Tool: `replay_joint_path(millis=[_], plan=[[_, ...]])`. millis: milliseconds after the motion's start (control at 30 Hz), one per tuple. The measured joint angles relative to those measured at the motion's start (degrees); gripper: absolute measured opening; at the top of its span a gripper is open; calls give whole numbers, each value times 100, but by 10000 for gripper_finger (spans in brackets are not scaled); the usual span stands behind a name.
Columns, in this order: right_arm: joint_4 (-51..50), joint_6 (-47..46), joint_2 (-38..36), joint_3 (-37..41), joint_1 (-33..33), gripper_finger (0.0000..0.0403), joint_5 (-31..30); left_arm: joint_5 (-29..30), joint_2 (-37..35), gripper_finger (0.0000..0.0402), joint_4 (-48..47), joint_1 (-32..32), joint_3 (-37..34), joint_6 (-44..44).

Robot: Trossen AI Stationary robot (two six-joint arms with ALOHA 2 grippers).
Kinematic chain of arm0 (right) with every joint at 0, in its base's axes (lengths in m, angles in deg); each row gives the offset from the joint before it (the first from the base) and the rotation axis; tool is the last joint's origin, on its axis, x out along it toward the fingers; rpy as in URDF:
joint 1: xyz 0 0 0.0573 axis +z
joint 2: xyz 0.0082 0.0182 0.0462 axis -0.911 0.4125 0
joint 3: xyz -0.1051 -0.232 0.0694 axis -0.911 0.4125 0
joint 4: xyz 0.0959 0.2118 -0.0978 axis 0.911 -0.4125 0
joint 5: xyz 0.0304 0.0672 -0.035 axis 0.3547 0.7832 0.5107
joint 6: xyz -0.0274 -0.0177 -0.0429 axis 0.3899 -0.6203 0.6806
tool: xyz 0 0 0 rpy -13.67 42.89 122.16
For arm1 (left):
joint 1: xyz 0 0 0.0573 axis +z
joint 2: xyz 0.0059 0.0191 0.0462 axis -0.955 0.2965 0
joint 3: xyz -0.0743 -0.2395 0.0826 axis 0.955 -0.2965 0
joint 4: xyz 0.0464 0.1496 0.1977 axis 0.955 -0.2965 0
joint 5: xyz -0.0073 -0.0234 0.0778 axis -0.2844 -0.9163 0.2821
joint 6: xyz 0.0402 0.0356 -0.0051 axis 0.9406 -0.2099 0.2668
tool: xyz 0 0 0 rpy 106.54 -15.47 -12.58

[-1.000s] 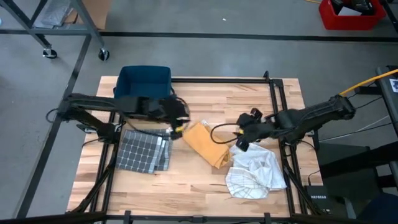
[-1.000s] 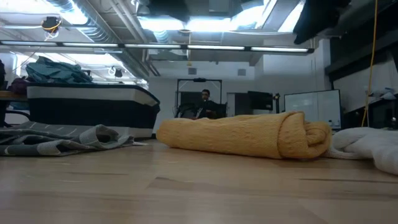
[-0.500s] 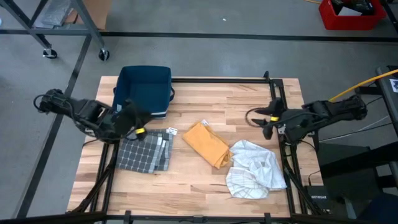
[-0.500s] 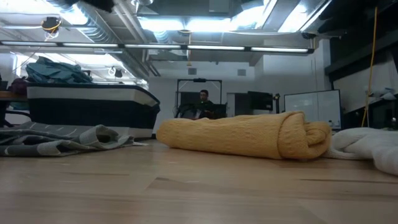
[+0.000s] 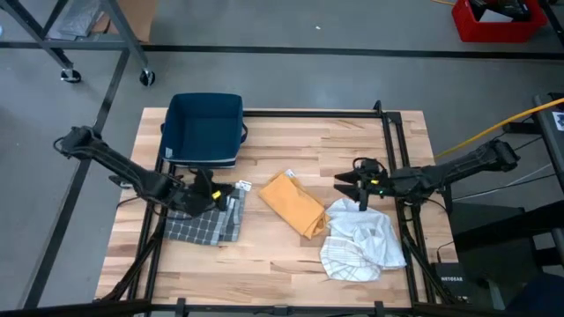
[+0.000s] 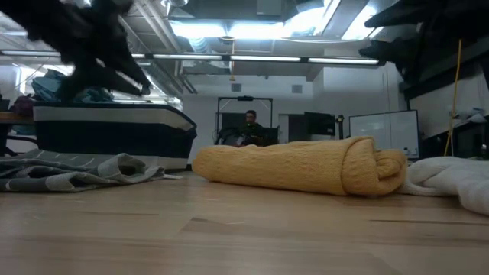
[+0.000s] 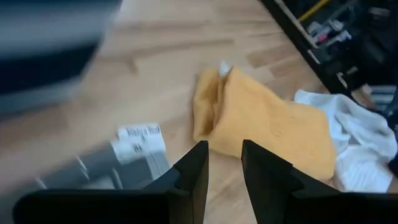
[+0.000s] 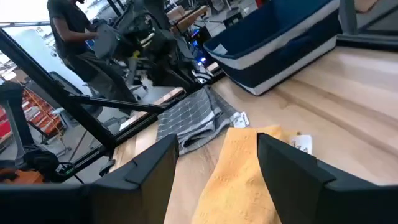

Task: Fold towel
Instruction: Stack the folded yellow towel on top of the gray towel

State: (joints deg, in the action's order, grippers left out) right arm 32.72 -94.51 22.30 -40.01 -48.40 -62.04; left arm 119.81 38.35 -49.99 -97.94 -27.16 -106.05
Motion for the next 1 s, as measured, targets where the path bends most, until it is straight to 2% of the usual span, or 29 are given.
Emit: replay_joint_path(millis=[133,333,433,567,700,900,1000], plan=[[95,-644,505,-4,0,225,-55,-463,345,88,726,116,-226,-635],[493,-1780,1334,-6,-2,225,170,-748,974,97,1611,145,-235,-447],[694,-2079,1727,-87,0,225,200,-856,1248,120,1902,246,-230,-614],[645,-2569,2185,-311,-4,225,196,-923,1609,159,2090,451,-237,-1573],[621,-2807,2486,-478,-4,225,202,-996,1945,187,2555,636,-232,-2179],[-246,-3395,2714,-764,-2,225,154,-1253,2514,200,3766,848,-224,-2376],[-621,-3555,2797,-910,-2,225,278,-1427,2787,199,4069,908,-159,-2393]])
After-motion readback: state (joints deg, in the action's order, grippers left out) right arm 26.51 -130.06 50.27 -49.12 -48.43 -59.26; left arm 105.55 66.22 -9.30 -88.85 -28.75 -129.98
